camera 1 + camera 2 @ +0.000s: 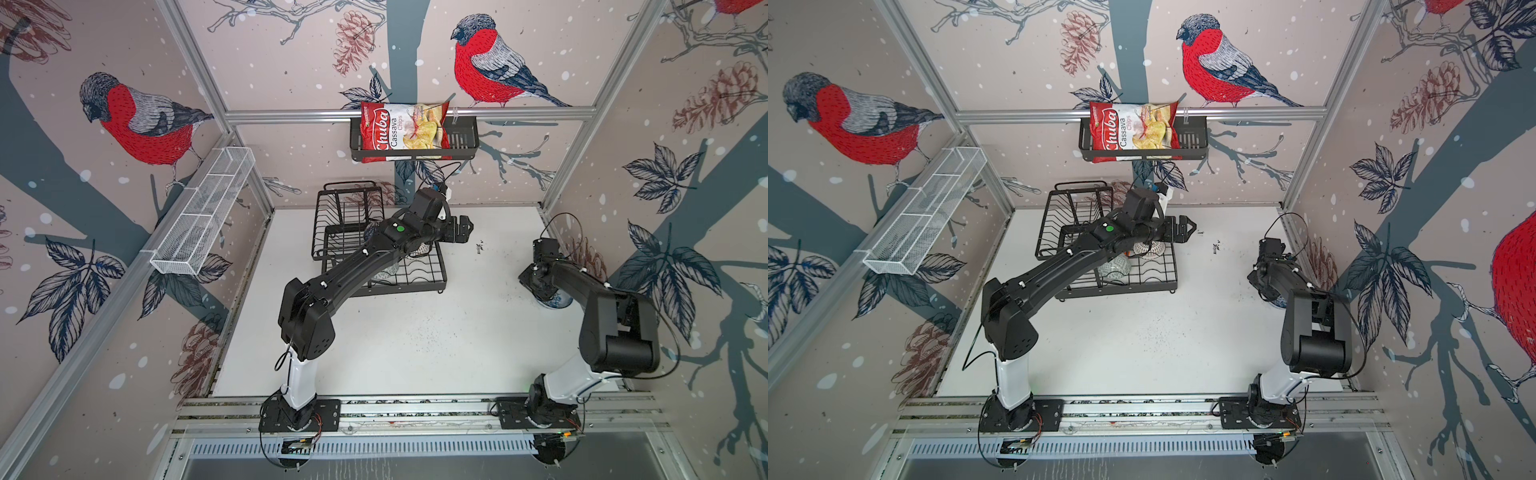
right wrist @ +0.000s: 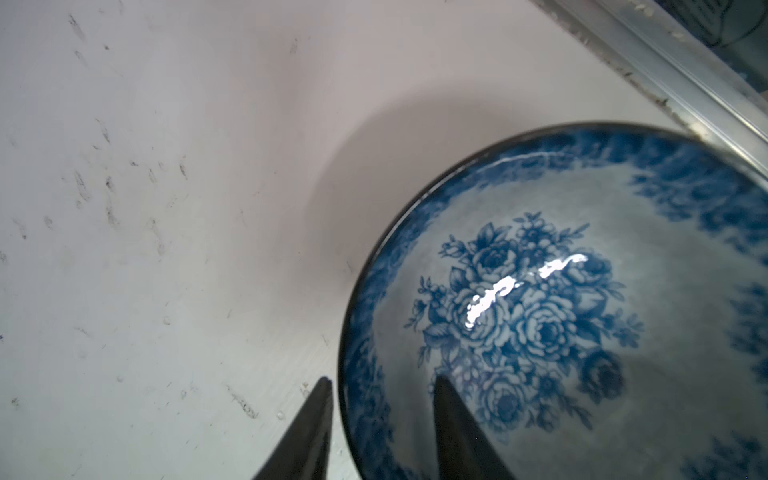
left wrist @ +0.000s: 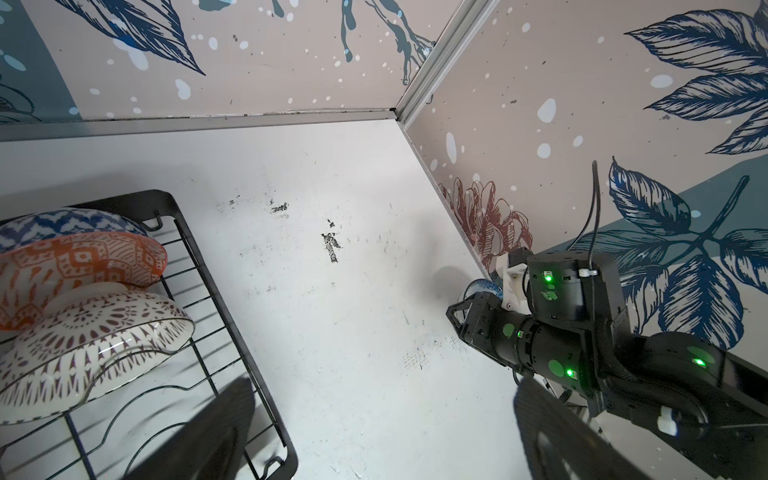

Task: Load the bowls into the dish rack
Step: 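Lower the right gripper onto the blue-and-white bowl rim and grasp it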

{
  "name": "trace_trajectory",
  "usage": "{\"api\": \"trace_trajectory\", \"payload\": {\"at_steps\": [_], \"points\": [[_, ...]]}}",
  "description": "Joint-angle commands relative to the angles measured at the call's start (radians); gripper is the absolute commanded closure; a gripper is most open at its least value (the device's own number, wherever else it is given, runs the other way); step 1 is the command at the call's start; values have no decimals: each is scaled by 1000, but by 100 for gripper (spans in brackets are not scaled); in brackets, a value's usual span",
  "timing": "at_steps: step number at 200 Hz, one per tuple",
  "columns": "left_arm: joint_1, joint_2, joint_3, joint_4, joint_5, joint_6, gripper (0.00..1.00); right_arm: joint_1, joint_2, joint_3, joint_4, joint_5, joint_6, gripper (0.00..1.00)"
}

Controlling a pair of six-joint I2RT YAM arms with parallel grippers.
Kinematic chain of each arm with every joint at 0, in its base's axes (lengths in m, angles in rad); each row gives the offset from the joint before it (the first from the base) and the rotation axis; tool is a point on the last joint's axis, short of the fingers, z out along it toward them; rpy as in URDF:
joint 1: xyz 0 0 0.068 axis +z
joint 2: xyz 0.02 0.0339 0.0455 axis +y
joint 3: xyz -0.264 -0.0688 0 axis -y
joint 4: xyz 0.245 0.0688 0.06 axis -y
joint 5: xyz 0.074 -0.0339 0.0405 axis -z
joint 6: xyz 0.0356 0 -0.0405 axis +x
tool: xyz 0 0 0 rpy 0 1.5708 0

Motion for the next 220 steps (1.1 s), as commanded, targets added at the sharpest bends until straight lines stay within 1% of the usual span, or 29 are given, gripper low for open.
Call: {"api": "trace_trajectory", "payload": {"at_steps": [1, 13, 35, 70, 97, 126, 158, 186, 220], "points": [[2, 3, 15, 12, 9, 4, 3, 8, 4, 4, 17, -12, -29, 76], [0, 4, 15, 10, 6, 5, 2, 15, 3, 9, 13, -13, -35, 82], [1, 5, 14, 11, 4, 8, 3, 39, -2, 20, 5, -15, -39, 90], [3, 9, 24, 10, 4, 9, 3, 111, -3, 46, -7, -41, -16, 94], [13, 3, 27, 5, -4, 10, 2, 222, 19, 91, -19, -41, 23, 95], [24, -12, 22, -13, -27, 22, 3, 356, 85, 149, -36, -53, 61, 96], [37, -40, -4, -29, -47, 23, 2, 464, 156, 201, -34, -76, 89, 96], [42, -66, -44, -22, -56, 20, 2, 512, 211, 247, -48, -80, 90, 93], [46, -77, -68, -18, -50, 9, 2, 508, 239, 278, -62, -82, 80, 89]]}}
